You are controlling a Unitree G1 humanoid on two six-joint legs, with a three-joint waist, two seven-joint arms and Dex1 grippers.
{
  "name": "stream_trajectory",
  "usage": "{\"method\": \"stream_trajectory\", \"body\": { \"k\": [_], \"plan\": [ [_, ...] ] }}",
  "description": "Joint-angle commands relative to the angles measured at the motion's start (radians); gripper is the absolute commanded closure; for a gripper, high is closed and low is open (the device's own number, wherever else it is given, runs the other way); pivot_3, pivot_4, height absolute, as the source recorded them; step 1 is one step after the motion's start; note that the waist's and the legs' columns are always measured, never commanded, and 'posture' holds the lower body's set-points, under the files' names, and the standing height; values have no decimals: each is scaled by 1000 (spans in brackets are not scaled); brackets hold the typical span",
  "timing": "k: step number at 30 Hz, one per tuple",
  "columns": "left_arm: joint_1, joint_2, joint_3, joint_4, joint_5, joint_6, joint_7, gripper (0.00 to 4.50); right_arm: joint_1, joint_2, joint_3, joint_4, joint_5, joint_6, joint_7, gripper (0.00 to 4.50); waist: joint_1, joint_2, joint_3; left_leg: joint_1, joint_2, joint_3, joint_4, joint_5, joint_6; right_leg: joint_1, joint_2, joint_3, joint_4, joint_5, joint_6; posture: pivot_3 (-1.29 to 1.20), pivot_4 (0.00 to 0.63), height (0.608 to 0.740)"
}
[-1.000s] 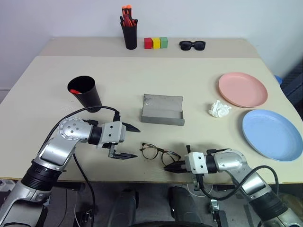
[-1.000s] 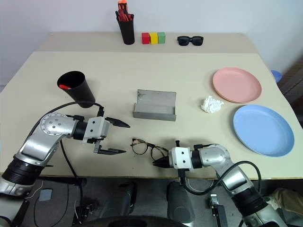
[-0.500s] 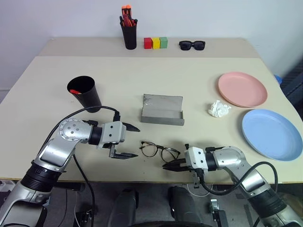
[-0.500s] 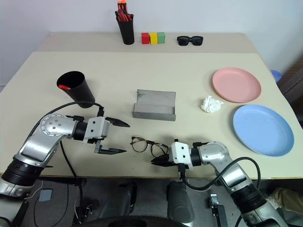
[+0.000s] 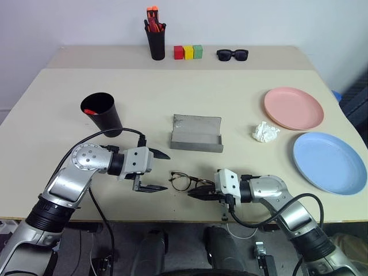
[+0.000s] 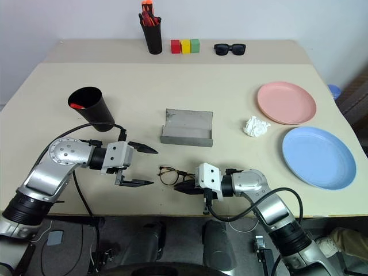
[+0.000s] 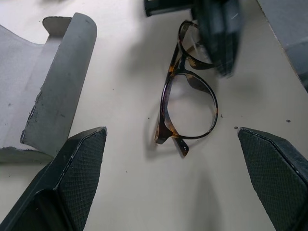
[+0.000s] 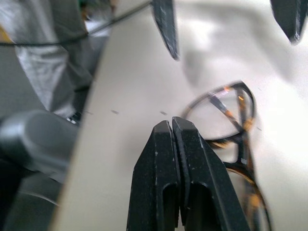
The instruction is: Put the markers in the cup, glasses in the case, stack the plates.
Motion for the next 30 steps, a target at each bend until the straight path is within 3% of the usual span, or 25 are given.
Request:
{"method": "stream_trajectory", "body": {
  "k": [1,10,14,21,24,30],
  "plan": [
    [-9,5,13,-16,4,-10,6,10,-5,14,13,0,-14,5,-15,4477,0,0,0,0,0,0,0,0,0,0,0,0,0,0,0,0,150,740],
    [1,10,18,-28,4,-6,20,10,-12,36,10,30,-63,-8,-71,4477,-2,0,0,0,0,0,0,0,0,0,0,0,0,0,0,0,150,740],
    [5,12,18,-27,1,-5,23,10,-6,22,-16,-12,-11,26,-44,4477,-1,0,0,0,0,0,0,0,0,0,0,0,0,0,0,0,150,740],
    [-3,7,12,-13,0,-6,23,10,70,-157,-104,-188,77,137,37,4477,4,0,0,0,0,0,0,0,0,0,0,0,0,0,0,0,150,740],
    [-7,0,8,-6,0,-8,26,10,60,-167,-156,-224,156,215,26,3632,-2,0,0,0,0,0,0,0,0,0,0,0,0,0,-1,0,150,740],
    [18,-20,32,-28,-23,22,62,10,-50,-168,-184,-177,218,299,49,597,-1,0,0,0,0,0,1,0,0,0,0,0,0,0,0,0,150,740]
  ]
}}
